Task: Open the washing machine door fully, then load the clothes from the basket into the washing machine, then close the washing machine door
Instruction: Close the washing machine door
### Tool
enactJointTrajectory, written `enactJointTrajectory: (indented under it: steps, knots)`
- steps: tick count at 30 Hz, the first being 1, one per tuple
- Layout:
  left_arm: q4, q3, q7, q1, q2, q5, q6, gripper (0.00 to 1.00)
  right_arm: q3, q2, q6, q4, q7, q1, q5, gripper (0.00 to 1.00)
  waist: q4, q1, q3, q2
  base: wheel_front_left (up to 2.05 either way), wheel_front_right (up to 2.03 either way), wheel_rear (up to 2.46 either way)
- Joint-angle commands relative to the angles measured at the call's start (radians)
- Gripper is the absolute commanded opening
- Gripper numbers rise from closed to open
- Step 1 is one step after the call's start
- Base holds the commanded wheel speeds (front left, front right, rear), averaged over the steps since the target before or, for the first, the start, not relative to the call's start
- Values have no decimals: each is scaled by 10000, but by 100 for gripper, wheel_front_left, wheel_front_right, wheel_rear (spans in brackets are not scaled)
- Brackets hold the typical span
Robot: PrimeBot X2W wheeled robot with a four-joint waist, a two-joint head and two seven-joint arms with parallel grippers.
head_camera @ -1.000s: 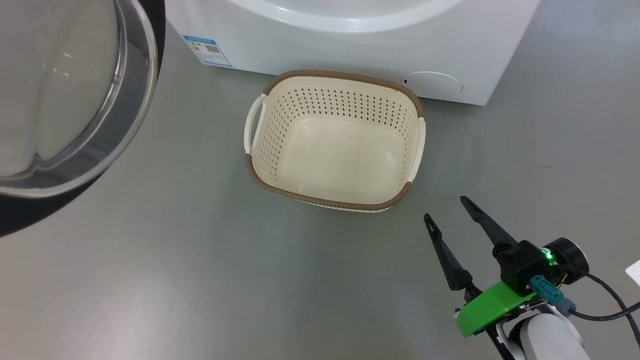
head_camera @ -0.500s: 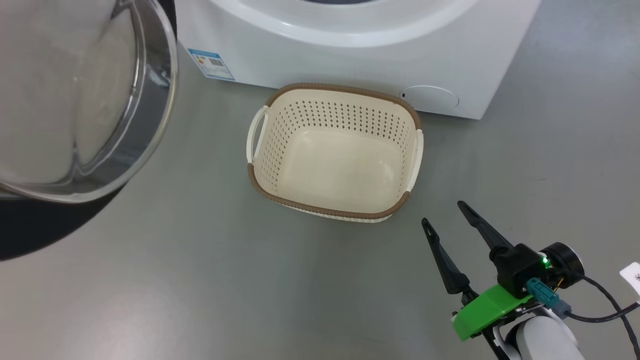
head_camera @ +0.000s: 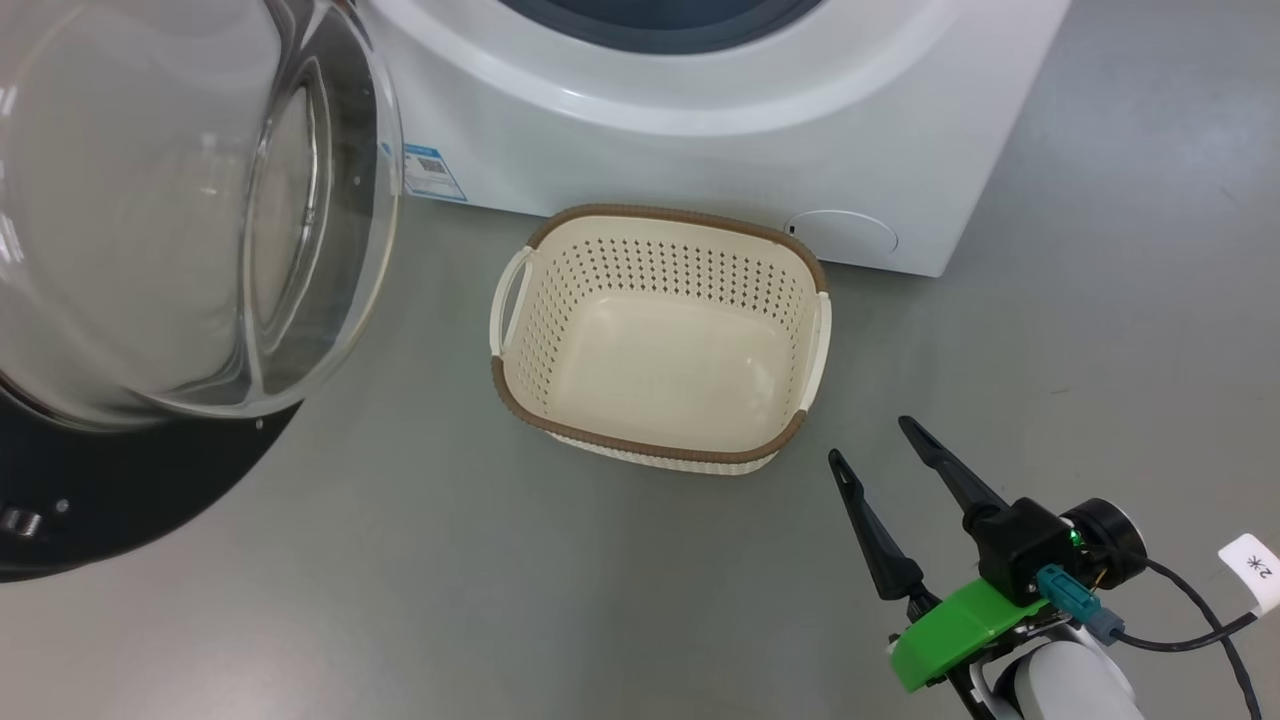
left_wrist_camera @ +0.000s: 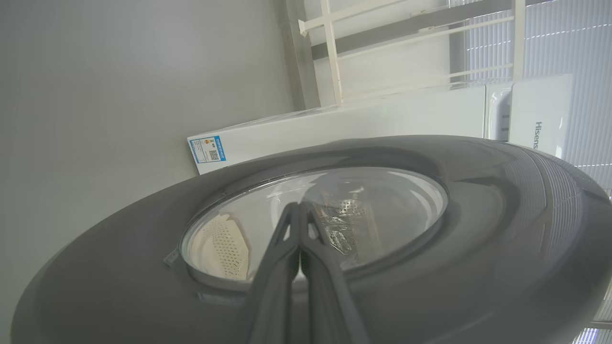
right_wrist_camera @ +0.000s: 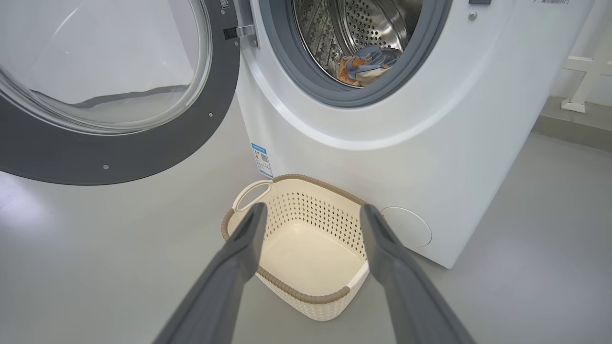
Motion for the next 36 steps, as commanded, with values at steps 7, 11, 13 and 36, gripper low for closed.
enactJointTrajectory:
  steps: [7,11,13,36]
  knots:
    - [-1389,-79,1131,822,-49,-812,-71,0,263,211,16,-41,-163,10,88,100,-65,0,-211,-1,0,0,0]
    - [-1789,-158,1373,1103,-375,-999,-71,0,279,246,16,25,-182,12,97,100,-95,0,-287,-1,0,0,0]
    - [-1971,-175,1469,1248,-557,-1113,-71,0,300,267,16,60,-192,11,114,100,-126,0,-334,-1,0,0,0]
    - [-4606,-1250,2708,2833,-2441,-1676,-71,0,176,363,16,129,-224,65,168,100,-615,0,-696,-1,0,0,0]
